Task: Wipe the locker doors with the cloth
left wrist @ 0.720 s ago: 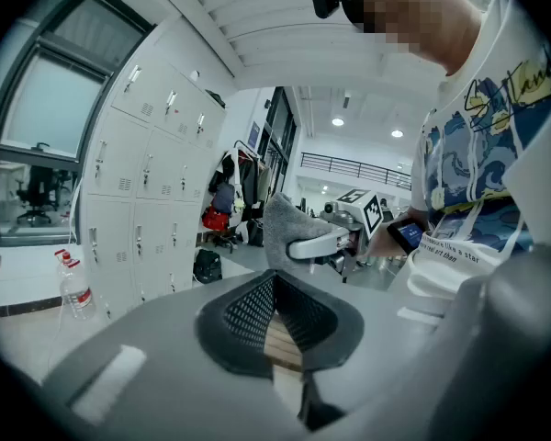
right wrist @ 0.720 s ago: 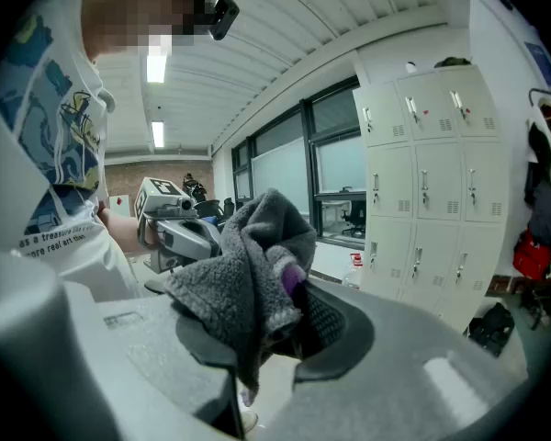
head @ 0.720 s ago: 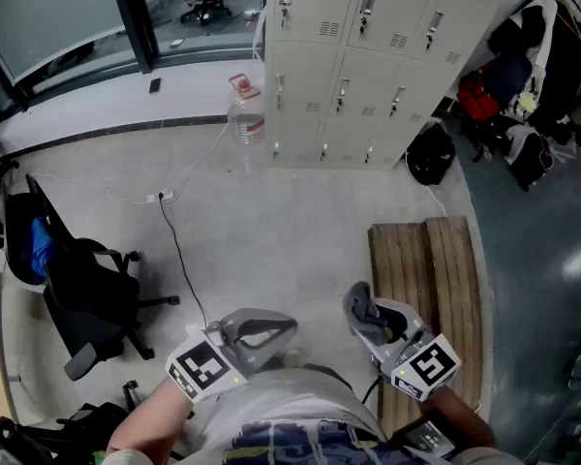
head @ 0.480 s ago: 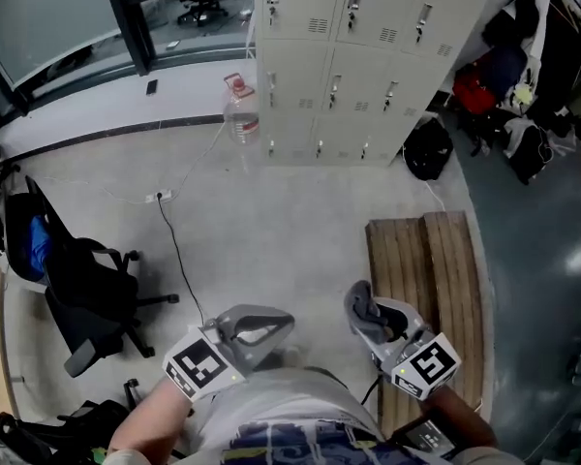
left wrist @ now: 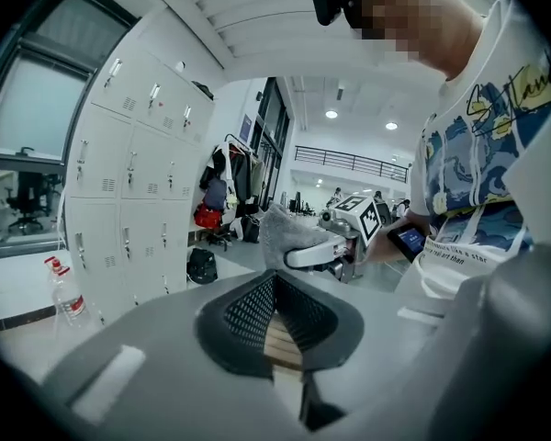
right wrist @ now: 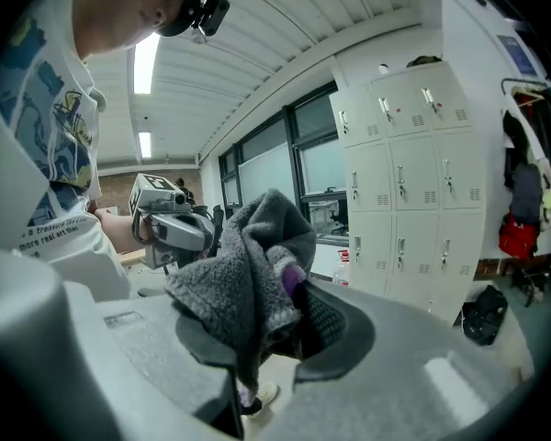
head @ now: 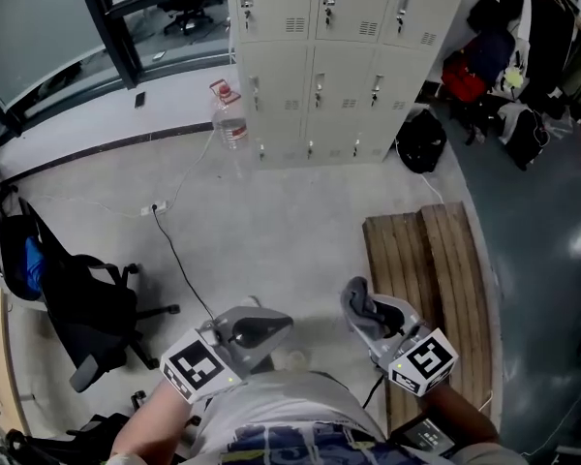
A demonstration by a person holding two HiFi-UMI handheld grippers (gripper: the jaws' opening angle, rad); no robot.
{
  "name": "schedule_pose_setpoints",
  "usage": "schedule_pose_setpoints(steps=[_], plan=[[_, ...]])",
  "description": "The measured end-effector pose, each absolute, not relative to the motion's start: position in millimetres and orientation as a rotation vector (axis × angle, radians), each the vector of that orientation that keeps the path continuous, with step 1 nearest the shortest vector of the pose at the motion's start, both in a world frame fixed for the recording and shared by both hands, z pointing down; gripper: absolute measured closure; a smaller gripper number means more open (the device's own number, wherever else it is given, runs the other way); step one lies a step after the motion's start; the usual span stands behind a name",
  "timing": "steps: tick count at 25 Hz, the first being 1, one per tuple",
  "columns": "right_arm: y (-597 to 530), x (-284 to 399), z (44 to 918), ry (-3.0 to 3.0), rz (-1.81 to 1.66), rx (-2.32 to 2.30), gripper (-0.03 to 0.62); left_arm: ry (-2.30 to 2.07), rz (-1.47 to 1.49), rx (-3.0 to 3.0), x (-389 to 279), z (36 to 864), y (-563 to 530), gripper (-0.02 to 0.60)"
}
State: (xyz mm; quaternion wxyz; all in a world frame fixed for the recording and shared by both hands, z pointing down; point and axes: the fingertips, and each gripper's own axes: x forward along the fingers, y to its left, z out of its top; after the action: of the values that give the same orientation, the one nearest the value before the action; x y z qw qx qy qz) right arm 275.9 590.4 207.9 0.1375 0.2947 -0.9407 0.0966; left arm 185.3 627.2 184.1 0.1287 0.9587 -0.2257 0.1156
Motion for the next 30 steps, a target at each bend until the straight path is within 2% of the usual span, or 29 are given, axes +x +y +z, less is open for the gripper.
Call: schedule_pose_setpoints(steps=[7,20,30], plan=[[516.0,251.5,232.8,-2.67,0.322,0.91,0.487,-0.602,0.315,2.808,153.8,193.7,558.1,0.578],[273.7,149.8,240.9,-2.576,0.236,1.031,0.487,-0.449,0.344,2.864,43.5,200.5,362.9,0.577],[76.2,133.4,287.0,-2.534,0.289,1.172,0.487,-0.463,0.301,2.826,41.6,205.9,249.0,0.578]])
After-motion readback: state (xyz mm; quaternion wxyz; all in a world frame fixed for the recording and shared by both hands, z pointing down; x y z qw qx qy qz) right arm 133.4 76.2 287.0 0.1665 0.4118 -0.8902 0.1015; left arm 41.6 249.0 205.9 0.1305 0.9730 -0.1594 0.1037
